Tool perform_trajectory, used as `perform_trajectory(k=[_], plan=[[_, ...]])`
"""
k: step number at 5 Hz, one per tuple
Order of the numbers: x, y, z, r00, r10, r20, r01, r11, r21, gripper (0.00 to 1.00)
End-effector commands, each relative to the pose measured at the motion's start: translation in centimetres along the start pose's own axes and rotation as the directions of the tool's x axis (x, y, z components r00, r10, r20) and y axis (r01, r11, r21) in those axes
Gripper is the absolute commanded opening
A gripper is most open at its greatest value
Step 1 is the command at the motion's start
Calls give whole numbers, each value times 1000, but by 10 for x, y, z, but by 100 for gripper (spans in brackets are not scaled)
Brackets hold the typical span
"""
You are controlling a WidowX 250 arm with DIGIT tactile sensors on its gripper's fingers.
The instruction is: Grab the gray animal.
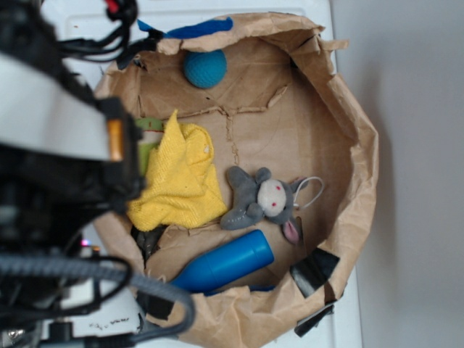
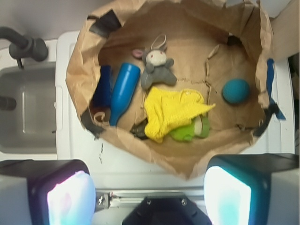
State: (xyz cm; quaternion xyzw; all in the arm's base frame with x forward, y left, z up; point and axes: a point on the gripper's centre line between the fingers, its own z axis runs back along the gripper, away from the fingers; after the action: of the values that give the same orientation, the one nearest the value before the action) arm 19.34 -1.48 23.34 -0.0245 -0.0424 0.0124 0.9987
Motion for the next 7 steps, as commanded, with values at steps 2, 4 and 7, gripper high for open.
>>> perform_trajectory(k=[2,4,7], plan=[[43,2,-43,994,-99,40,101,994,-42,100],[43,2,-43,994,-99,40,101,994,-42,100],[87,15,-98,994,-109,25,109,994,2,100]])
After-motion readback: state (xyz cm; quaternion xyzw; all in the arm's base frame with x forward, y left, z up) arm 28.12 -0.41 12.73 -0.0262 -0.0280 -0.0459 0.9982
